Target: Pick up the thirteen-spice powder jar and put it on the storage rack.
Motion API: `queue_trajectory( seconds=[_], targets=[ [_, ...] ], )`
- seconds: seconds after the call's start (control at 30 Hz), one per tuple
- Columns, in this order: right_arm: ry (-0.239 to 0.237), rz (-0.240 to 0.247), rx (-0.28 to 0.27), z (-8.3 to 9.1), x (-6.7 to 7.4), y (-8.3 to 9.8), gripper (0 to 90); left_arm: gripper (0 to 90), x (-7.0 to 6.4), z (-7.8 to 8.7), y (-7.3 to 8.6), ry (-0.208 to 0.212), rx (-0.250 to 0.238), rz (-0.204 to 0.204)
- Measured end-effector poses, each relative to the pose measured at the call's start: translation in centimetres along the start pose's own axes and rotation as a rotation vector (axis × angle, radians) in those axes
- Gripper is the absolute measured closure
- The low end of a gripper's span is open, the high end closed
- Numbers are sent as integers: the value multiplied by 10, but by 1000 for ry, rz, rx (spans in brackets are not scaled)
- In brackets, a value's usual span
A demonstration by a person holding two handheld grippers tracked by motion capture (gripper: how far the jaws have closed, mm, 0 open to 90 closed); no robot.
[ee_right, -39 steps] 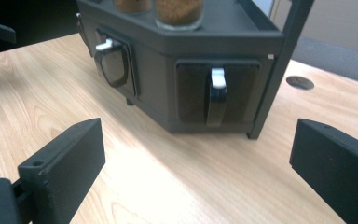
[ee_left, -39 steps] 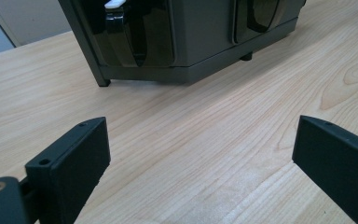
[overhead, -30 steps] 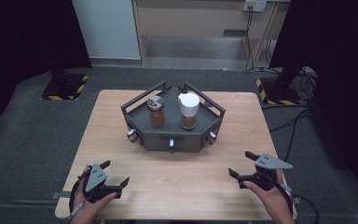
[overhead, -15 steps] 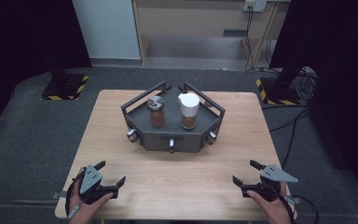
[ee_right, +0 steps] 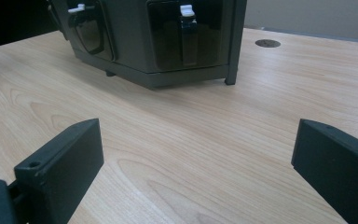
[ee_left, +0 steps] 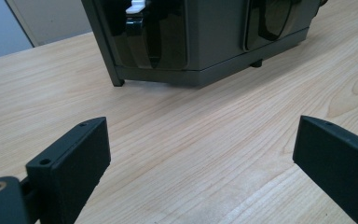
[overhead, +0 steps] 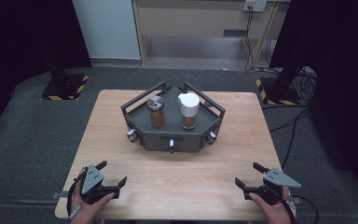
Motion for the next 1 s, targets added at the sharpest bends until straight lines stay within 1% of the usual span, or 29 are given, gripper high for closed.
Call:
queue_trajectory(
  seconds=[0.17, 0.47, 0.67, 0.8, 1.0],
  targets=[
    [-2, -2, -3, 0, 1, -1, 28, 35, -1, -1, -1, 5, 2, -13],
    [3, -10, -11, 1, -1, 0, 29, 36, -1, -2, -3, 11, 3, -24],
    [11, -34, -25, 3, -6, 3, 29, 35, -2, -4, -3, 15, 7, -29],
    [22, -42, -19, 3, -9, 5, 29, 35, -1, -6, -2, 16, 10, -27],
    [32, -43, -9, 1, -12, 6, 29, 35, 0, -9, -2, 17, 17, -27]
  ],
)
Point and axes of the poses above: each handheld gripper's, and its own axes: z roughly backward along the jaws, y roughly out of its underside, x roughly to its left, the point moved 7 cm from there along -z, roughly forward along the jaws, and after that the axes turned 12 degrees about x, right-handed, at the moved point
